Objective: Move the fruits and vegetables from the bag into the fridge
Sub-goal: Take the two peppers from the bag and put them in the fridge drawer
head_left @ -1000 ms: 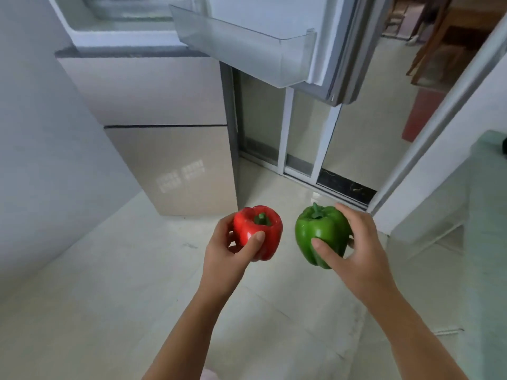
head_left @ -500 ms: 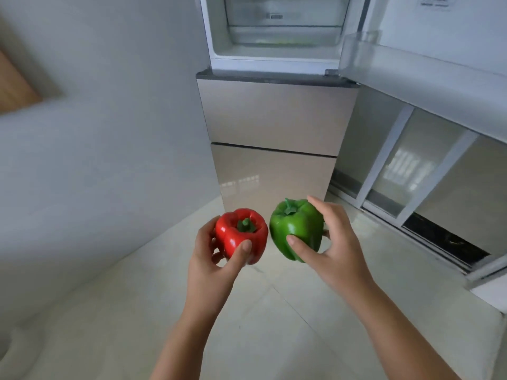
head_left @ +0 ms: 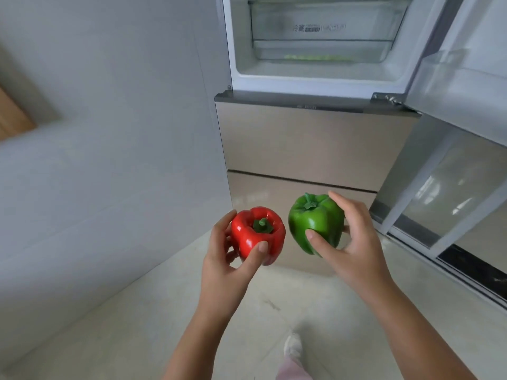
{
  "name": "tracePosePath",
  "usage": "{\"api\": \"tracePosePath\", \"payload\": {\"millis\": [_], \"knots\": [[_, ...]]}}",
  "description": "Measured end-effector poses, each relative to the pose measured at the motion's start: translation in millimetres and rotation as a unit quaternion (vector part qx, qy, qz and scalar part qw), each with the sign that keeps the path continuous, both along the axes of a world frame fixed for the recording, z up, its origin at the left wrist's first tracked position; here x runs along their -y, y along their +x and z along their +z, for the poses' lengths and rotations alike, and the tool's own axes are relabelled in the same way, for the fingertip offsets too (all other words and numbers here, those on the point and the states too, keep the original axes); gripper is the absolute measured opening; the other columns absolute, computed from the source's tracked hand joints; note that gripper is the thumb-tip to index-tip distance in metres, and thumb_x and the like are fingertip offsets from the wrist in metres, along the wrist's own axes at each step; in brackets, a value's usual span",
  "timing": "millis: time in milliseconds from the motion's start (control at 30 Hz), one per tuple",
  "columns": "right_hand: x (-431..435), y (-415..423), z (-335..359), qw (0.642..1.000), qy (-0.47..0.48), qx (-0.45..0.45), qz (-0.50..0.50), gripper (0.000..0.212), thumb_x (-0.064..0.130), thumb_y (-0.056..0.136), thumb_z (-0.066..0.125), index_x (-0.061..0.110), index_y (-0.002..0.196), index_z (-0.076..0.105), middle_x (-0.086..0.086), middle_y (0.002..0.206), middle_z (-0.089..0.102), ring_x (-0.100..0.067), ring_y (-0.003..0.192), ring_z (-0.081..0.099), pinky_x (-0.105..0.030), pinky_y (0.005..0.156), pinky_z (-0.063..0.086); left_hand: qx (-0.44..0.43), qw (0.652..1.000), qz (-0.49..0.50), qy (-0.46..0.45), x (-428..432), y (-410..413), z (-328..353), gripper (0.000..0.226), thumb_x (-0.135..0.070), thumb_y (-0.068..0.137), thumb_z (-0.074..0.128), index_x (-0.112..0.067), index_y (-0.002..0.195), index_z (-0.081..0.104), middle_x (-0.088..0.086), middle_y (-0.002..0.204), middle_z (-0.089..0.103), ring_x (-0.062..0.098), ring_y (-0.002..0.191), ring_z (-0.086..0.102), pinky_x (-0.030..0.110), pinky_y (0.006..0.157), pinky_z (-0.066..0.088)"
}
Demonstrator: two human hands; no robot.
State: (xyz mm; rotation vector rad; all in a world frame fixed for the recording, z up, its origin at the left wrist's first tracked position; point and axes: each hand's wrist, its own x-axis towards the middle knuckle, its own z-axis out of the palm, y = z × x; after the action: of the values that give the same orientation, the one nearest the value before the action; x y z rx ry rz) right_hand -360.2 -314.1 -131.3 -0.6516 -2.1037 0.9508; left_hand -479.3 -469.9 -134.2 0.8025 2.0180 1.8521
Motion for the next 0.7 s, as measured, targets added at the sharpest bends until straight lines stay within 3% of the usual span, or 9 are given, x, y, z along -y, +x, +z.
{"api": "tracePosePath", "payload": {"millis": [133, 200, 267, 367, 467, 567, 700], "knots": [[-65, -42, 12, 1.000, 0.000, -0.014, -0.010, 0.066, 0.026, 0.072, 0.075, 0.023, 0.130, 0.043, 0.001, 0.122, 0.043, 0.007, 0.105, 0.044, -0.003, 0.085, 0.038, -0.007, 1.000, -0.019, 0.019, -70, -44, 18, 0.062, -0.055, 0.060, 0.066, -0.038, 0.116, 0.049, -0.011, 0.113, 0.059, 0.003, 0.100, 0.058, 0.021, 0.077, 0.051], [-98, -59, 25, 0.999, -0.006, -0.032, -0.015, 0.066, 0.023, 0.072, 0.075, 0.024, 0.130, 0.043, 0.003, 0.120, 0.042, -0.002, 0.106, 0.046, -0.016, 0.089, 0.044, 0.006, 0.999, -0.033, 0.032, -108, -64, 32, 0.060, -0.054, 0.059, 0.066, -0.037, 0.114, 0.050, -0.006, 0.114, 0.060, 0.005, 0.101, 0.059, 0.017, 0.073, 0.050], [-131, -74, 38, 0.999, -0.006, -0.047, -0.014, 0.067, 0.026, 0.072, 0.076, 0.026, 0.130, 0.042, 0.005, 0.119, 0.041, -0.006, 0.107, 0.048, -0.027, 0.090, 0.047, 0.013, 0.998, -0.047, 0.047, -145, -82, 46, 0.059, -0.055, 0.059, 0.067, -0.036, 0.113, 0.051, -0.002, 0.115, 0.060, 0.011, 0.104, 0.059, 0.022, 0.075, 0.052], [-174, -97, 56, 0.998, 0.014, -0.060, -0.027, 0.068, 0.025, 0.071, 0.076, 0.028, 0.130, 0.042, 0.006, 0.118, 0.042, 0.002, 0.109, 0.046, -0.026, 0.092, 0.045, 0.009, 0.996, -0.060, 0.072, -190, -107, 63, 0.059, -0.054, 0.061, 0.067, -0.034, 0.115, 0.052, -0.002, 0.115, 0.061, 0.012, 0.105, 0.059, 0.022, 0.075, 0.051], [-206, -118, 68, 0.996, 0.019, -0.083, -0.038, 0.068, 0.029, 0.070, 0.076, 0.027, 0.130, 0.043, 0.012, 0.115, 0.043, -0.002, 0.111, 0.047, -0.030, 0.093, 0.045, 0.014, 0.993, -0.076, 0.091, -225, -129, 73, 0.060, -0.052, 0.062, 0.067, -0.031, 0.117, 0.053, -0.002, 0.116, 0.062, 0.013, 0.106, 0.059, 0.021, 0.076, 0.050], [-232, -141, 78, 0.992, 0.033, -0.108, -0.049, 0.071, 0.049, 0.064, 0.065, 0.029, 0.129, 0.043, 0.023, 0.117, 0.040, 0.002, 0.112, 0.046, -0.022, 0.093, 0.043, 0.010, 0.992, -0.080, 0.099, -256, -156, 83, 0.057, -0.053, 0.062, 0.065, -0.032, 0.114, 0.054, -0.004, 0.114, 0.063, 0.012, 0.106, 0.059, 0.024, 0.079, 0.050], [-264, -176, 91, 0.988, 0.041, -0.128, -0.070, 0.068, 0.053, 0.062, 0.061, 0.038, 0.125, 0.040, 0.027, 0.114, 0.039, 0.004, 0.110, 0.046, -0.012, 0.091, 0.041, 0.004, 0.988, -0.094, 0.123, -296, -194, 97, 0.057, -0.053, 0.059, 0.065, -0.030, 0.111, 0.055, -0.005, 0.111, 0.064, 0.008, 0.102, 0.060, 0.020, 0.075, 0.050]]}}
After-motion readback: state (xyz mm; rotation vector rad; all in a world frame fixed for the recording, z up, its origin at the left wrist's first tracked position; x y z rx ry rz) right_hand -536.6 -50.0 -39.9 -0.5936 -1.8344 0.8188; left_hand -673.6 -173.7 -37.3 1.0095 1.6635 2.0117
